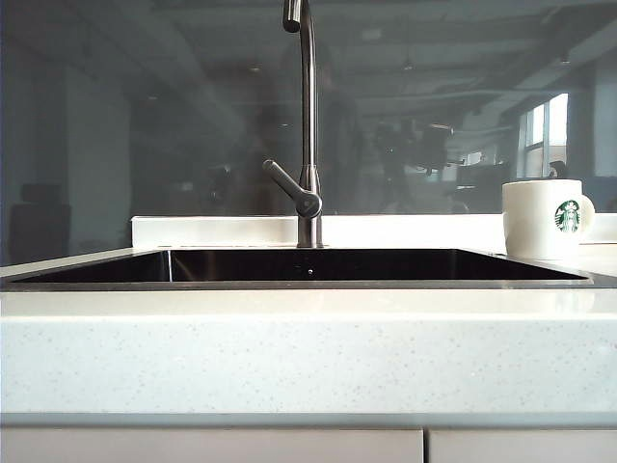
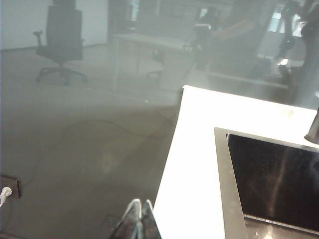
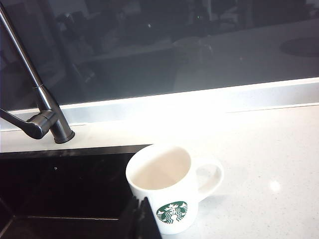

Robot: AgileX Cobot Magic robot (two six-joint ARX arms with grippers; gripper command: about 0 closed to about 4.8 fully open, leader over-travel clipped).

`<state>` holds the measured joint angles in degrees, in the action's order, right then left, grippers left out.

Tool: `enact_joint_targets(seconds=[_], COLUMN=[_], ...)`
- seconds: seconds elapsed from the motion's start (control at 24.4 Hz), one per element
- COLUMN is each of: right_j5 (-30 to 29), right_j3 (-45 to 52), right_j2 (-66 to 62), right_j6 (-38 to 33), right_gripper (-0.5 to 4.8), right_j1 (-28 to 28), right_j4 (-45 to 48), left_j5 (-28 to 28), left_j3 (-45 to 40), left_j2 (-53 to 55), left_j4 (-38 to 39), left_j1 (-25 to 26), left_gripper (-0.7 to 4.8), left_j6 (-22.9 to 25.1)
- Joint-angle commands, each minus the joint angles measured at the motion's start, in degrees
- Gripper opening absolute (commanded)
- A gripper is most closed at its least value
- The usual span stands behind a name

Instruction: Pick up the mug next to the sink, go to the faucet to get some water, pour the water into the sink, and finally put the mug back to its place.

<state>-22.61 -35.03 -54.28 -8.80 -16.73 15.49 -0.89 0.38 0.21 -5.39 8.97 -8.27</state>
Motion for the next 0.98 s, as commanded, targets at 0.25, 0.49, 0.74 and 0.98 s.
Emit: enact_joint_targets(seconds=[0.25,0.49,0.74,0.98], right_j5=[0.0,0.0,0.0,0.0], right_j3=[-0.1,-0.1,-0.1,-0.1], right_j2=[0.2,0.2,0.2,0.2], right_j6=[-0.2,-0.2,-0.2,-0.2], right_gripper=[-0.06,-0.06,-0.06,-0.06], right_j1=[0.0,0.0,0.0,0.0], right_j4=[0.9,1.0,1.0,1.0], left_j5=[-0.9,-5.5,-5.3,-4.3], left_j3=[0.2,0.2,0.2,0.2], left_j2=[0.0,0.0,0.0,0.0], left_j4=[-0.2,0.4,0.3,-1.1], left_j1=[-4.5,-7.0,-7.0,-6.9], left_gripper=[-0.05,-0.05,-0.05,-0.05], left_j6=[1.4,4.9,5.7,5.5])
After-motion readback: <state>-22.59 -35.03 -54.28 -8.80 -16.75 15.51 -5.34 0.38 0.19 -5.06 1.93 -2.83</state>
